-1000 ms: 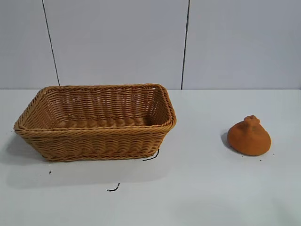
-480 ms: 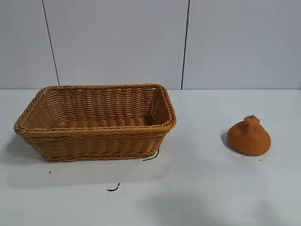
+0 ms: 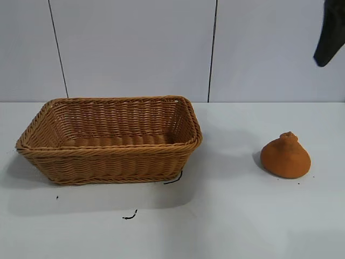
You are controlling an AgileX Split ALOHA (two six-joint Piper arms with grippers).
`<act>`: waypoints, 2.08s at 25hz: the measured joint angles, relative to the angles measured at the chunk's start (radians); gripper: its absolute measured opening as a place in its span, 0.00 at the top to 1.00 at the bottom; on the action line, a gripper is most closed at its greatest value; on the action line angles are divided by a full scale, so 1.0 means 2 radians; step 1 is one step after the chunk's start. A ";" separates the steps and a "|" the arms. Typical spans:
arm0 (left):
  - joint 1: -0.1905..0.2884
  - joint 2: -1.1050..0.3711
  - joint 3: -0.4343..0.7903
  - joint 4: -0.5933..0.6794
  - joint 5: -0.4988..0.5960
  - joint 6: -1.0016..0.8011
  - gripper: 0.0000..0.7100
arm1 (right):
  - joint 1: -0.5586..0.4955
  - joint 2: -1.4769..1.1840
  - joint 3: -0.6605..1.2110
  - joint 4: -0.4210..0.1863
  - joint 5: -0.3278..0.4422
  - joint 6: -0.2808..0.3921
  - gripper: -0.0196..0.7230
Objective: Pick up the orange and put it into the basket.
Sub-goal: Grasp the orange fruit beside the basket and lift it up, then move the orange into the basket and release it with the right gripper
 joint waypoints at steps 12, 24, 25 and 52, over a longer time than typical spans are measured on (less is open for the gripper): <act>0.000 0.000 0.000 0.000 0.000 0.000 0.10 | 0.000 0.123 -0.016 0.002 -0.036 -0.004 0.15; 0.000 0.000 0.000 0.000 -0.001 0.000 0.10 | 0.000 0.062 -0.082 -0.011 0.009 -0.013 0.85; 0.000 0.000 0.000 0.000 -0.001 0.000 0.10 | 0.000 0.054 -0.103 -0.011 0.019 -0.013 0.85; 0.000 0.000 0.000 0.000 -0.001 0.000 0.10 | 0.230 0.079 -0.285 0.002 0.025 -0.008 0.85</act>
